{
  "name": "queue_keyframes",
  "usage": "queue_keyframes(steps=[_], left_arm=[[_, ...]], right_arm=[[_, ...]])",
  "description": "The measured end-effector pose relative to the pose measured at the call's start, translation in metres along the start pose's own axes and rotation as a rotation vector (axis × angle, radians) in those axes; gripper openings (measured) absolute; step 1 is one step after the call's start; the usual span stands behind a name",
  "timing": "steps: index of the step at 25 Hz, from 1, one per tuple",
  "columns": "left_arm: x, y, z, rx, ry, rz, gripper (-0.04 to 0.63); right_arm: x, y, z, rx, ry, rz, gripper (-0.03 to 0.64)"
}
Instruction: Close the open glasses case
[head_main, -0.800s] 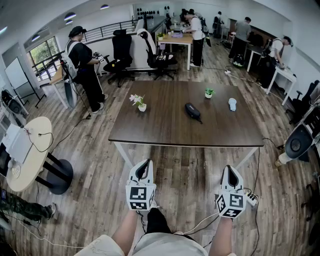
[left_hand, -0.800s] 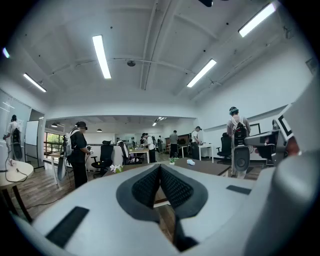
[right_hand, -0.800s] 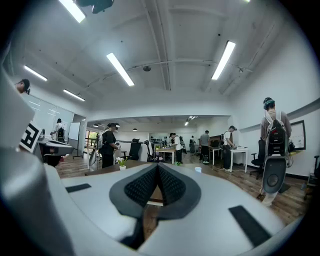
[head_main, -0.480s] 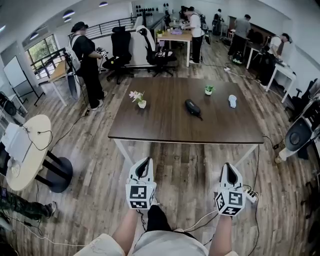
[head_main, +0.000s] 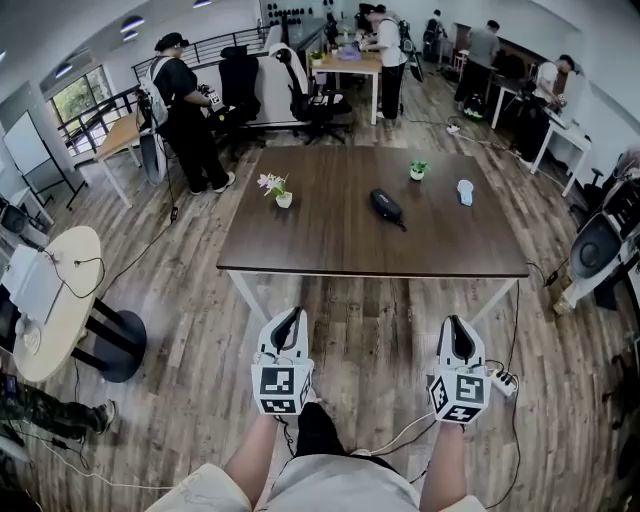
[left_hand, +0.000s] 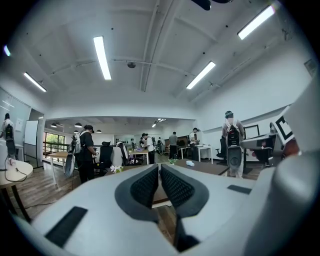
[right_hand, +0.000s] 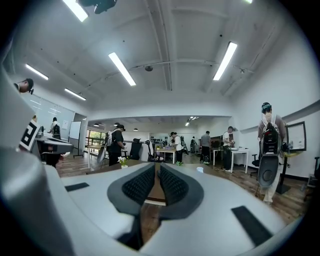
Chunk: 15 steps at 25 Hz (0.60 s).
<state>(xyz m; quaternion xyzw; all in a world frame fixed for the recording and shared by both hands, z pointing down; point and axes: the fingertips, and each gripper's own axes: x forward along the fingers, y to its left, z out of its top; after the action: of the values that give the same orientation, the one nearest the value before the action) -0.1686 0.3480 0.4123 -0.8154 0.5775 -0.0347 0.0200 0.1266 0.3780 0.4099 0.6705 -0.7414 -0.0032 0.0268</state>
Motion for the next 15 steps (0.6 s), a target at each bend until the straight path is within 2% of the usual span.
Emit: queue_keyframes(steps=[1, 3, 6, 15], left_arm=[[-0.001, 0.001, 0.0, -0.001, -0.004, 0.0, 0.036], [0.0, 0.0, -0.002, -0.004, -0.001, -0.009, 0.156], [0.0, -0.001, -0.008, -0.008, 0.021, -0.021, 0.231], [0.012, 0.006, -0.021, -0.016, 0.056, -0.059, 0.261]], right_arm=[[0.001, 0.002, -0.001, -0.003, 0.002, 0.005, 0.054], [0.001, 0.005, -0.003, -0.009, 0.0, 0.017, 0.138], [0.0, 0.007, -0.005, -0.021, 0.001, 0.017, 0.22], [0.017, 0.018, -0.02, -0.011, 0.041, 0.027, 0.242]])
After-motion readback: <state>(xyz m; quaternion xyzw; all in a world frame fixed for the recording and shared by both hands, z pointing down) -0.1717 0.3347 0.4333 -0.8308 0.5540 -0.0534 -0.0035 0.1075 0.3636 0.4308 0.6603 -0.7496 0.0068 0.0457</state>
